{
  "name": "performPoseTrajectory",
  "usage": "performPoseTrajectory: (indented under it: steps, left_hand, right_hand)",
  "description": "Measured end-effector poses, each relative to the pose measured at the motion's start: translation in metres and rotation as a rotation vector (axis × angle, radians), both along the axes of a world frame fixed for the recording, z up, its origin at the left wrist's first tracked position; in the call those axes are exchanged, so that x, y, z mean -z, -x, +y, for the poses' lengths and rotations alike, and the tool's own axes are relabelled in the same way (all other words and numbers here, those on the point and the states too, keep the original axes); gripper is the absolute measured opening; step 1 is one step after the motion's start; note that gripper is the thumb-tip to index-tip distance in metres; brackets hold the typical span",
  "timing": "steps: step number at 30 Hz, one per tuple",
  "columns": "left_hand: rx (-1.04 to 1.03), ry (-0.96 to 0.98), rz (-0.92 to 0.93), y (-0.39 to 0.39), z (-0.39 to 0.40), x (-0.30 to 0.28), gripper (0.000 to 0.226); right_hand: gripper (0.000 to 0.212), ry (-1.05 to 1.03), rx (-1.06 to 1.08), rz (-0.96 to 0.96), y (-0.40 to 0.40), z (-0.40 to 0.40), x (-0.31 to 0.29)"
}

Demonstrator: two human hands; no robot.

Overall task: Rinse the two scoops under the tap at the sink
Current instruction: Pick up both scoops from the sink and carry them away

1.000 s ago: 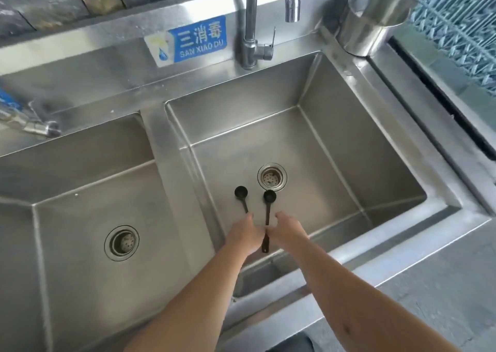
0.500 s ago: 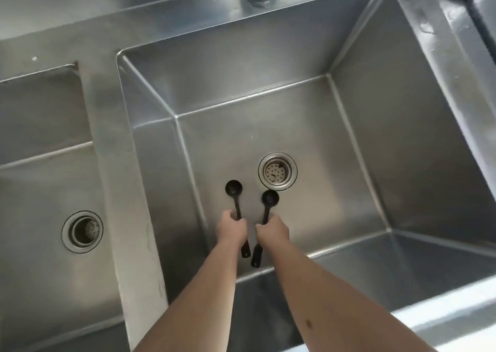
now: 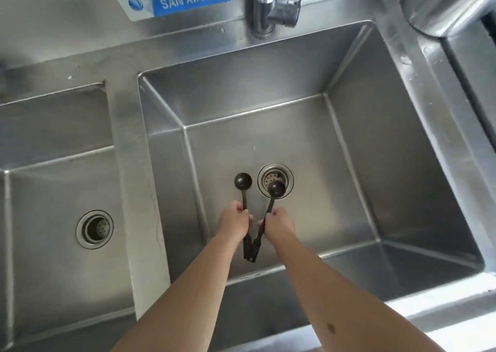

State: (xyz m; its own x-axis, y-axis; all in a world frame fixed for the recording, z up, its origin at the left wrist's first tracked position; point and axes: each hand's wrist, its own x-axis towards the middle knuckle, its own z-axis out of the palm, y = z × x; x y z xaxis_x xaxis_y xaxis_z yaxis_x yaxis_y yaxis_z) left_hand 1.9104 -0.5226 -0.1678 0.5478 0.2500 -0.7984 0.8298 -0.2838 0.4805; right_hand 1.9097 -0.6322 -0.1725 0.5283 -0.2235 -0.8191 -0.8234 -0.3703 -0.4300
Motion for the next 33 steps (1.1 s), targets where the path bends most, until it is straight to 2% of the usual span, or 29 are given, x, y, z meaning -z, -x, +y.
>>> performPoseTrajectory:
  steps: [5,10,14,19,22,25,27,33]
  left_hand:
    - [-0.307,0.357,-0.152,-0.005,0.018,-0.082,0.012]
    - [-0.393,0.433,-0.385,-0.001,0.041,-0.155,0.018]
    - [-0.431,0.521,-0.454,-0.001,0.048,-0.190,0.011]
    - [-0.263,0.476,-0.514,0.004,0.053,-0.214,0.003]
    - [-0.199,0.429,-0.468,0.008,0.054,-0.218,0.004]
    - [-0.180,0.474,-0.278,0.014,0.052,-0.220,0.007]
    - [-0.169,0.469,-0.217,0.019,0.051,-0.220,0.008]
    - [-0.285,0.511,-0.157,0.035,0.050,-0.215,0.013]
  right_hand:
    - [0.014,-0.343,0.261,-0.224,-0.004,-0.010,-0.074]
    - [0.014,-0.460,0.466,-0.432,0.002,-0.012,-0.138]
    - [0.012,-0.393,0.359,-0.556,0.006,-0.011,-0.172]
    - [0.010,-0.309,0.257,-0.634,0.008,-0.009,-0.200]
    - [0.008,-0.319,0.288,-0.607,0.009,-0.008,-0.210]
    - [0.023,-0.388,0.335,-0.440,0.014,-0.010,-0.210]
    - [0.027,-0.401,0.347,-0.413,0.018,-0.011,-0.209]
    - [0.015,-0.359,0.321,-0.379,0.032,-0.009,-0.205]
